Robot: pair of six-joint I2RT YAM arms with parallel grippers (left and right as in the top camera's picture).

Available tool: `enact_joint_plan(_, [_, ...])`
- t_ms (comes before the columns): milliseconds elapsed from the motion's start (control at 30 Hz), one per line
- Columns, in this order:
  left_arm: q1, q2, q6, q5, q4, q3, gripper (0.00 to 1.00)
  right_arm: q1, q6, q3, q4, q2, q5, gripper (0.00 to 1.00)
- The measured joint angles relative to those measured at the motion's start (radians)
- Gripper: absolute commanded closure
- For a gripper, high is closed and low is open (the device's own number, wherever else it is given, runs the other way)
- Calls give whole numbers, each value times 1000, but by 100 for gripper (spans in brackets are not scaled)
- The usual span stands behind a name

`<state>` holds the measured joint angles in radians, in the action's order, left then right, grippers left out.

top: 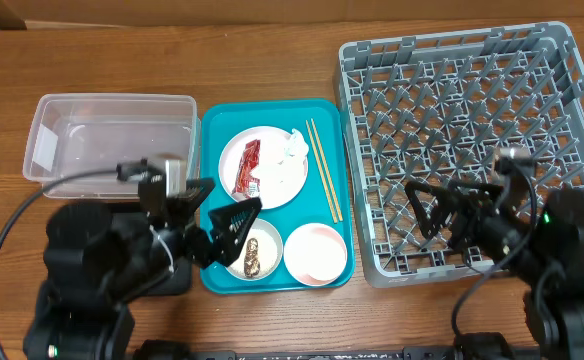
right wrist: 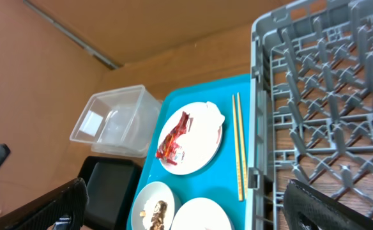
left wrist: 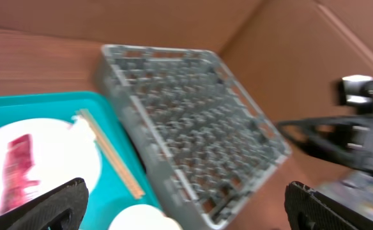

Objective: Sort waste into correct bins and load items into the dishwasher
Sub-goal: 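Reach left gripper to the white cup on the teal tray and grasp it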

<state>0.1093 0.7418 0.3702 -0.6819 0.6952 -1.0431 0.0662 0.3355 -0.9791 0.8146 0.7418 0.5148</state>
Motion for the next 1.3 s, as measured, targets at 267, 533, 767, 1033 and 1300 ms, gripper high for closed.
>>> enact_joint_plan(267, [14,132,-11,-57,241,-27,5,0,0,-1,16,115,69,0])
enact_joint_plan(533, [241,293,-12,206,403,-26,16,0,0,-1,-7,127,85,0])
enact_joint_plan(767, [519,451,16,467,274,-26,25,0,0,-1,-20,127,87,0])
enact_joint_plan(1033, [631,743,48,550,114,-26,48,0,0,-1,-2,127,88,0])
enact_joint_plan(1300, [631,879,59,516,108,-26,96,0,0,-1,10,127,88,0])
